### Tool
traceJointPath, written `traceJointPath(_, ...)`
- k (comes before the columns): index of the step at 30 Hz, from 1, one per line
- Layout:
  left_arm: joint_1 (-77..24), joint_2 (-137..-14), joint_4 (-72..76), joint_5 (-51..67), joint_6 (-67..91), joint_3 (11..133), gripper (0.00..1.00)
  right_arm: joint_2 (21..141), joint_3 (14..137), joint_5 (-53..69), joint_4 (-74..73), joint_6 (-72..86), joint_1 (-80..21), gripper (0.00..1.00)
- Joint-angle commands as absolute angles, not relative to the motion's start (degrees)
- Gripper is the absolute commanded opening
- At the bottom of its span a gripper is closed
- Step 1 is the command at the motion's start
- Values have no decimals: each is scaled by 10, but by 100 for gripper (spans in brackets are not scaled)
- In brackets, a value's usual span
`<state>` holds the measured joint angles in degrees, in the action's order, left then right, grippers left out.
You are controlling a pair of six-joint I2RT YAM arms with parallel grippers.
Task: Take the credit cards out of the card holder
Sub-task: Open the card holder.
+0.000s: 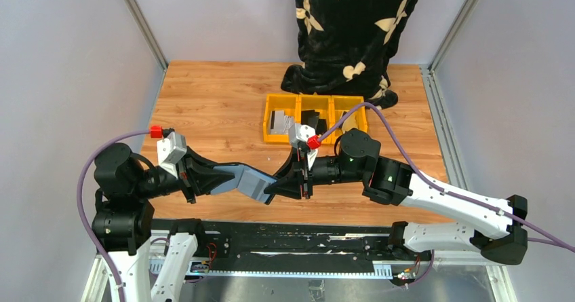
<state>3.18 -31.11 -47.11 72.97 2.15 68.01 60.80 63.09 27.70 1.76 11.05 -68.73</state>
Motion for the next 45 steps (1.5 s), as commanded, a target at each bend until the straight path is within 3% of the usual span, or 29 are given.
traceJointPath(1,29,-309,-470,738,35,689,0,594,636,303,10,99,-683,24)
traceJointPath(15,29,-315,-470,739,47,699,0,589,637,322,3,82,-683,24)
traceJointPath(29,29,-319,-470,737,53,706,0,614,658,241,12,101,-683,21)
traceJointPath(33,29,-320,-470,732,52,706,0,627,667,216,22,117,-683,26)
traceJointPath(37,29,-317,-470,727,49,706,0,627,648,194,51,142,-683,44)
traceJointPath(41,29,-317,-470,725,50,707,0,623,634,142,55,155,-683,54)
traceJointPath(45,29,-316,-470,725,50,705,0,611,612,83,66,168,-683,56)
